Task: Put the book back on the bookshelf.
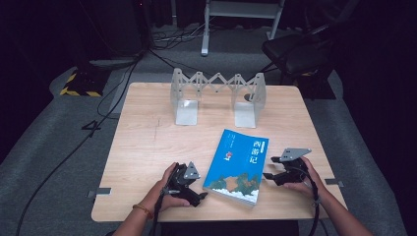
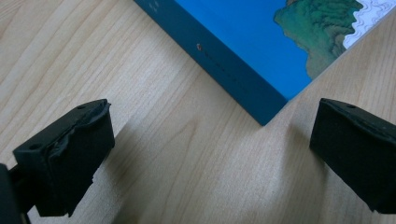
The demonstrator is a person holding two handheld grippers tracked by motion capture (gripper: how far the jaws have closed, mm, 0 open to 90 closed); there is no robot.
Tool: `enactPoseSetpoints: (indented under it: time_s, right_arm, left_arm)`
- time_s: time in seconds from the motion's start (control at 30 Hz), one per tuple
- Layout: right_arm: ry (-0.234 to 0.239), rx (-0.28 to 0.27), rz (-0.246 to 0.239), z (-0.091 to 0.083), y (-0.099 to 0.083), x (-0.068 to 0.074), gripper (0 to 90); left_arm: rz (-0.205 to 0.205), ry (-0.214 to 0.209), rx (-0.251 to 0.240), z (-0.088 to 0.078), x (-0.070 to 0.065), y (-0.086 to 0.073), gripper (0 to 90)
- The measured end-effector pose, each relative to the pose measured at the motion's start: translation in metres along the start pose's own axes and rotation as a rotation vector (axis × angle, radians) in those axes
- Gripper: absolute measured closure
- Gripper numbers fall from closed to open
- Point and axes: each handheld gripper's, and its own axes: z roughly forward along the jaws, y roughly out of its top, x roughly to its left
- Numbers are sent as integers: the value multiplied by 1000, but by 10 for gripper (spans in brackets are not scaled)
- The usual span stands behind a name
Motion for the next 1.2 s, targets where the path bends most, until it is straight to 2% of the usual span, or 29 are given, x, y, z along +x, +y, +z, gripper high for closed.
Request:
enactPoseSetpoints:
  time_s: [0.07,0.3,0.4,0.53,0.67,0.87,1.1,1.2]
  right_arm:
    - [9,1,2,1,1,2,249]
    - [-14,-2,-15,0,3,4,237]
    - [-20,-27,-10,-4,5,5,238]
    - [-21,-34,-12,-7,9,6,237]
    - [-25,-70,13,-12,15,7,238]
    - [-20,-93,31,-15,21,8,245]
    - [-41,-69,4,-14,18,10,250]
    - [-30,-88,17,-14,18,9,249]
  left_arm:
    - [2,-1,0,0,0,0,2]
    - [2,0,3,0,1,1,3]
    - [3,-1,3,1,1,1,2]
    - [5,-2,2,0,1,1,3]
    - [3,4,-5,0,2,0,6]
    - [2,6,-1,-2,4,-1,6]
    - [-2,9,2,-2,5,-2,6]
    - [-10,18,11,-4,4,-2,7]
